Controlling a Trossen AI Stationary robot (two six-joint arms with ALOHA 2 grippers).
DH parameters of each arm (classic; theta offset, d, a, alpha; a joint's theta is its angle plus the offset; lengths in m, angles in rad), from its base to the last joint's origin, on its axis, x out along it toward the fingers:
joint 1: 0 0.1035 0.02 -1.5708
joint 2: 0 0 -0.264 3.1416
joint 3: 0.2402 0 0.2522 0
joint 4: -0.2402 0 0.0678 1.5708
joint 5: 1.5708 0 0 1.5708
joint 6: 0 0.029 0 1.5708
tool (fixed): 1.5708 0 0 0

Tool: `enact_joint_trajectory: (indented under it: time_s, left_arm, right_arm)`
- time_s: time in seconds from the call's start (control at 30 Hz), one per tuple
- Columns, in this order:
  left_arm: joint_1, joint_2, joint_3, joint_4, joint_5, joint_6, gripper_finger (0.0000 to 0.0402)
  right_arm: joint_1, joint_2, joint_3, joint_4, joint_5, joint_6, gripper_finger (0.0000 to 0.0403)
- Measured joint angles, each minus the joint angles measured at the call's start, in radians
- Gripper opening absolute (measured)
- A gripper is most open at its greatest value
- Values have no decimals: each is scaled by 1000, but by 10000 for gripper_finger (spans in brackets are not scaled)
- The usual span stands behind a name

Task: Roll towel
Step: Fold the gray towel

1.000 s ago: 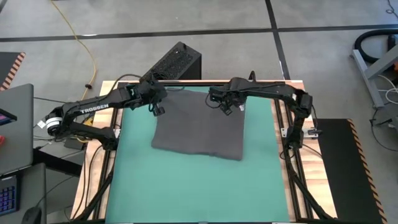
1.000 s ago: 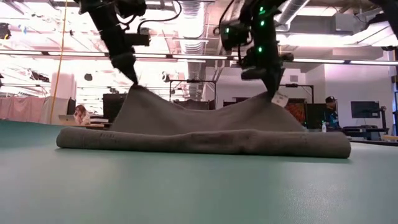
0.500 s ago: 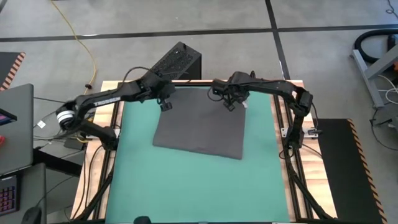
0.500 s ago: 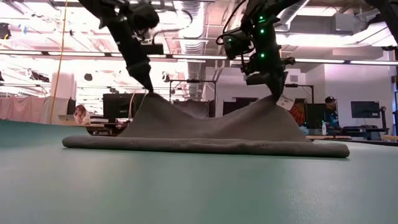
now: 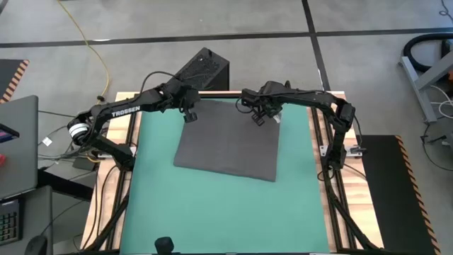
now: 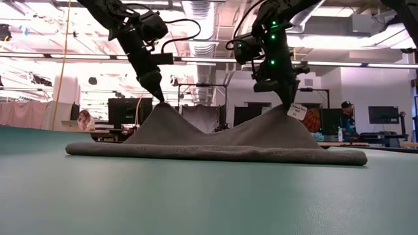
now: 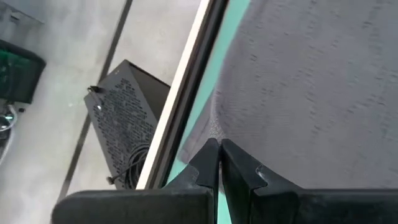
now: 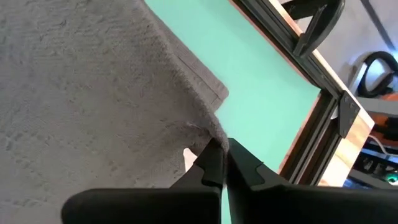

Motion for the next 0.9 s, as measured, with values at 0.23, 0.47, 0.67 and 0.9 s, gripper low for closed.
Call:
enact_joint_trajectory:
  time_s: [0.23, 0.47, 0.67, 0.9]
  left_arm:
    - [20, 0, 0, -1, 35, -5, 0]
    - [20, -1, 0, -1, 91, 5, 28]
    - [20, -1, 0, -1, 96, 49, 73]
    - [28, -2, 0, 0, 238, -75, 101]
  right_arm:
    - [-8, 0, 0, 5, -32, 5, 49]
    - [-8, 0, 0, 5, -49, 12, 85]
    - [-13, 0, 1, -1, -58, 52, 140]
    - [-13, -4, 1, -3, -57, 55, 184]
